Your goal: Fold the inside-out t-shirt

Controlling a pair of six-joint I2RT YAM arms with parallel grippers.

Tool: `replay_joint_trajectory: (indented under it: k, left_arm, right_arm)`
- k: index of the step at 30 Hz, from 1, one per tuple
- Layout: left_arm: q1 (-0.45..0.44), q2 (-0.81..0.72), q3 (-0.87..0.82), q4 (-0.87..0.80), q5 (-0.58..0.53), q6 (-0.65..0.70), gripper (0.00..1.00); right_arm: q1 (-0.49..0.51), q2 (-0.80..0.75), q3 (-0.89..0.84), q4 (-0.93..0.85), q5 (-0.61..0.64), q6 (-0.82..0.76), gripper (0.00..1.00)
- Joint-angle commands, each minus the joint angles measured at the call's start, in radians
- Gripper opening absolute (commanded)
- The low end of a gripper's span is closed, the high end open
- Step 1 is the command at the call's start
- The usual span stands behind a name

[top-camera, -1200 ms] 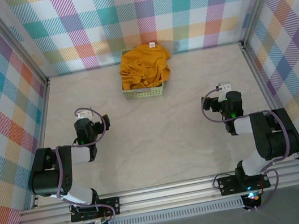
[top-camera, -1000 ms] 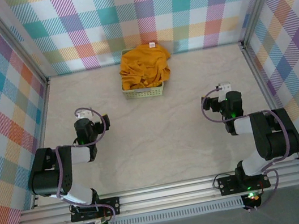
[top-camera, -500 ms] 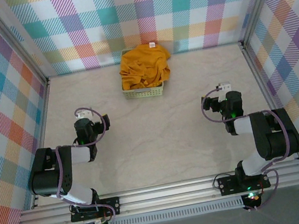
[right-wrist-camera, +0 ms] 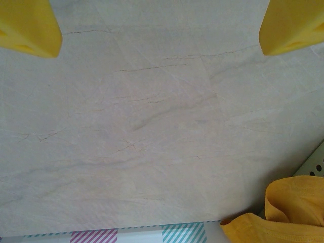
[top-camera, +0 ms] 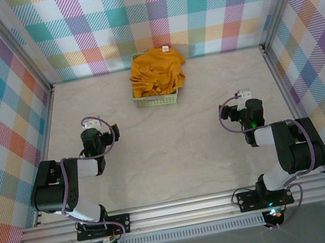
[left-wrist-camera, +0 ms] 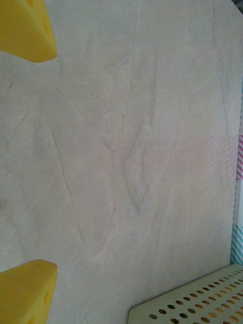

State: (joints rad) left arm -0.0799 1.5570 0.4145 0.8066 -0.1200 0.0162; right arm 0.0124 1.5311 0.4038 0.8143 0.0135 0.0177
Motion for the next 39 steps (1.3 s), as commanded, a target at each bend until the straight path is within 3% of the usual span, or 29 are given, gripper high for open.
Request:
replay_joint_trajectory:
  k: [1,17,19,22,27,29,32,35,37,39]
  left_arm:
    - [0.01,0.006,0.007,0.0,0.013,0.007,1.0]
    - [0.011,0.005,0.005,0.001,0.013,0.007,1.0]
    - [0.009,-0.014,-0.006,0.006,0.014,0.012,1.0]
    - [-0.029,-0.114,-0.031,-0.029,-0.067,0.027,1.0]
    - [-0.105,-0.363,0.04,-0.383,-0.157,0.002,1.0]
    - [-0.125,-0.446,0.068,-0.477,-0.154,-0.038,1.0]
    - [-0.126,-0.54,0.139,-0.658,-0.167,-0.195,1.0]
    - [-0.125,-0.582,0.243,-0.892,-0.272,-0.384,1.0]
    - [-0.123,-0.586,0.302,-1.016,-0.332,-0.46,1.0]
    - [-0.121,-0.583,0.337,-1.075,-0.36,-0.501,1.0]
  right_arm:
    - [-0.007,0.003,0.005,0.02,-0.02,-0.004,1.0]
    - [-0.006,0.002,0.001,0.028,-0.022,-0.004,1.0]
    - [-0.007,-0.02,-0.003,0.017,-0.067,-0.024,1.0]
    - [0.02,-0.094,-0.03,0.002,-0.059,-0.053,1.0]
    - [0.093,-0.344,0.007,-0.261,-0.036,-0.095,1.0]
    - [0.103,-0.442,0.057,-0.379,-0.092,-0.069,1.0]
    - [0.104,-0.537,0.173,-0.57,-0.133,0.044,1.0]
    - [0.104,-0.561,0.28,-0.734,-0.097,0.197,1.0]
    - [0.099,-0.549,0.292,-0.754,-0.032,0.34,1.0]
    - [0.093,-0.518,0.264,-0.653,-0.115,0.354,1.0]
